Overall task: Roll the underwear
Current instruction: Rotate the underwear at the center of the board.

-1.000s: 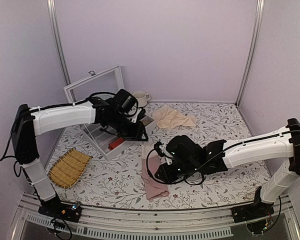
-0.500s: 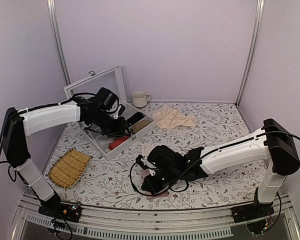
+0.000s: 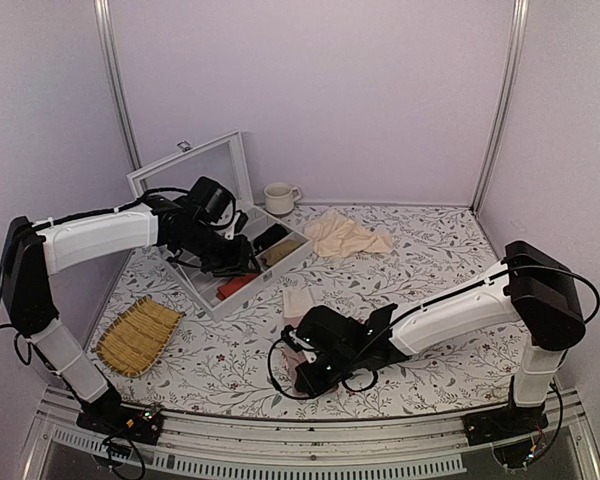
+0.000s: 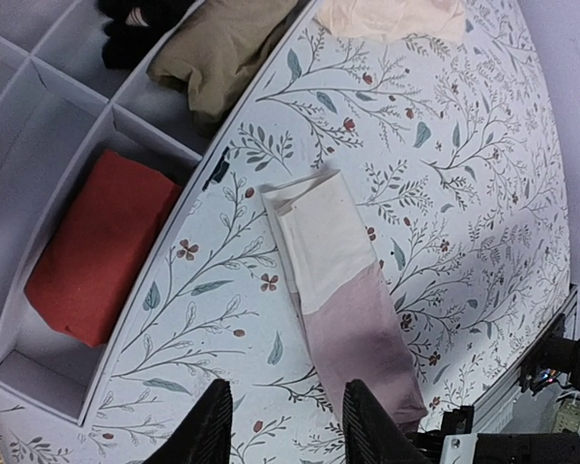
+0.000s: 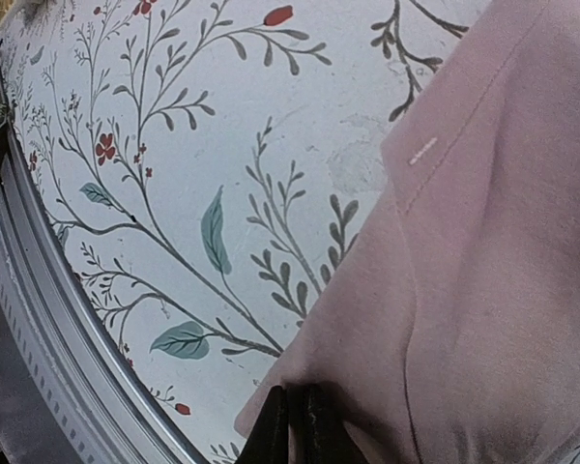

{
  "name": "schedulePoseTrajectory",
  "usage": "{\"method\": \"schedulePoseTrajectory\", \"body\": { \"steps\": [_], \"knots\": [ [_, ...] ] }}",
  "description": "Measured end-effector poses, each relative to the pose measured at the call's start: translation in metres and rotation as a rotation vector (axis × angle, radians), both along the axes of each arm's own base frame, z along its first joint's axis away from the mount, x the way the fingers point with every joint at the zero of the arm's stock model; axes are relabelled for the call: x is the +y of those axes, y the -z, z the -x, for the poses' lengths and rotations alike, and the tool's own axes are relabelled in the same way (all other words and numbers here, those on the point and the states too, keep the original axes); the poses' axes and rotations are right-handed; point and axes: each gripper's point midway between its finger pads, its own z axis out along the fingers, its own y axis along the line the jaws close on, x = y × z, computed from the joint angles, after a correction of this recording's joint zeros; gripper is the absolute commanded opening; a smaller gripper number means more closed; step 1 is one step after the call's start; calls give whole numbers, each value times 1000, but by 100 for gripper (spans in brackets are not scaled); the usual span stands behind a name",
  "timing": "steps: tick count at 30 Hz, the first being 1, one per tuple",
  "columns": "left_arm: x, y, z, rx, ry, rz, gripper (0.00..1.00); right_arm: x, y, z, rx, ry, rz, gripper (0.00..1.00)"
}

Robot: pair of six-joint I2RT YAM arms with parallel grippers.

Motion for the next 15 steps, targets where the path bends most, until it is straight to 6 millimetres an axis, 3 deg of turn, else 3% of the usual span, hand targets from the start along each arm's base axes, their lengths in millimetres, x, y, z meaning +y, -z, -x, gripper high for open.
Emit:
{"method": "schedulePoseTrajectory", "body": {
  "steps": [15],
  "knots": [
    [-3, 0, -1, 5, 6, 8, 39, -26, 10, -17, 28, 84, -59, 8]
  ]
}}
